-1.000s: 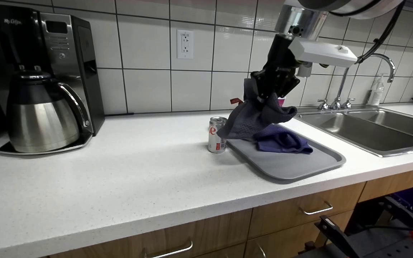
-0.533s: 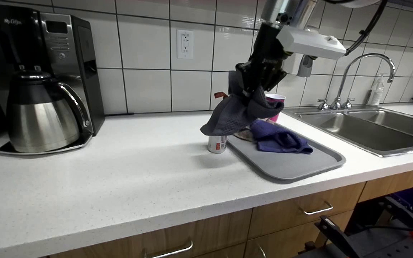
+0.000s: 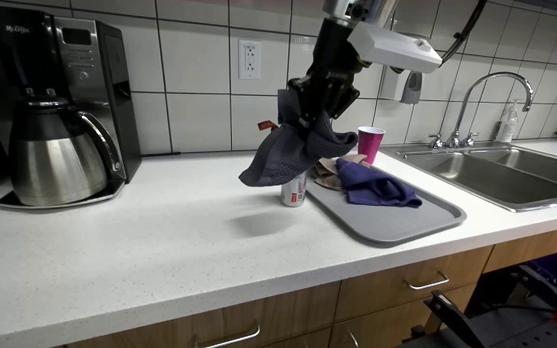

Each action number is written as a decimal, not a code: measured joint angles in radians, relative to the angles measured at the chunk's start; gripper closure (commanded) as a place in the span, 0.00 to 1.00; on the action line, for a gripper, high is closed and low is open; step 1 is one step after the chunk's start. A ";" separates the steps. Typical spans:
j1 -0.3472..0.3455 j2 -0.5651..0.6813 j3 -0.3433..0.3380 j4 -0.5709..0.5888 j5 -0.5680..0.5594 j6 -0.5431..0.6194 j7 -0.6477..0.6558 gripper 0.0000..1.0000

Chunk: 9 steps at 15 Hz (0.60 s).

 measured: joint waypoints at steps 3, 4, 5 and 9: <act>0.024 0.027 0.019 0.023 0.000 0.000 0.000 0.96; 0.030 0.039 0.025 0.032 0.000 0.000 0.000 0.96; 0.034 0.052 0.031 0.039 0.000 0.000 0.000 0.96; 0.042 0.111 0.053 0.075 -0.004 0.001 0.000 0.96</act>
